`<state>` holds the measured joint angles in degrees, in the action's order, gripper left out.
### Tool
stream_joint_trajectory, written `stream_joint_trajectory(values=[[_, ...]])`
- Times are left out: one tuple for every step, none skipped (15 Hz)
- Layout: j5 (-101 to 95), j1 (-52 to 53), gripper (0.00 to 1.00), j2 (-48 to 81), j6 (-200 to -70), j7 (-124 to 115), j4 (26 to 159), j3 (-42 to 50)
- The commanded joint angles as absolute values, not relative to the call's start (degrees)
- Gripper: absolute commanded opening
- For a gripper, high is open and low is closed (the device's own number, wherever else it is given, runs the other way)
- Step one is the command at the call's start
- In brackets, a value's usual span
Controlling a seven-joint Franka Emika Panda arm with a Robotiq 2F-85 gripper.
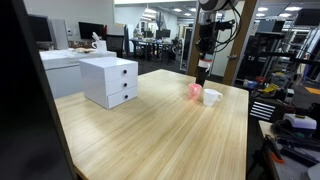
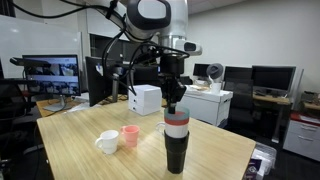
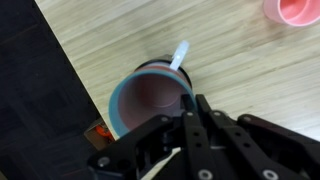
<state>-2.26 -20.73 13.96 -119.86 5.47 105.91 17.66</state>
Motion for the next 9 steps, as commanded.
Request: stream_joint_trajectory(values=[[1.7, -21.9, 0.30, 13.6, -120.7, 9.3, 106.0, 16.9], [2.5, -22.0, 0.31, 13.7, -120.6, 10.0, 105.9, 16.9], [3.1, -22.0, 0.36, 13.7, -120.7, 10.3, 105.9, 17.0], [3.7, -22.1, 0.13, 13.7, -120.6, 10.8, 105.9, 17.0], [4.1, -22.1, 0.12, 13.7, -120.6, 11.2, 106.0, 17.0], [4.6, -22.2, 0.10, 13.7, -120.5, 11.7, 106.0, 17.0], [4.9, -22.2, 0.36, 13.7, -120.5, 12.0, 106.0, 17.0], [5.2, -22.2, 0.25, 13.7, -120.4, 12.2, 106.0, 17.0], [5.4, -22.3, 0.40, 13.6, -120.4, 12.4, 106.0, 17.0]])
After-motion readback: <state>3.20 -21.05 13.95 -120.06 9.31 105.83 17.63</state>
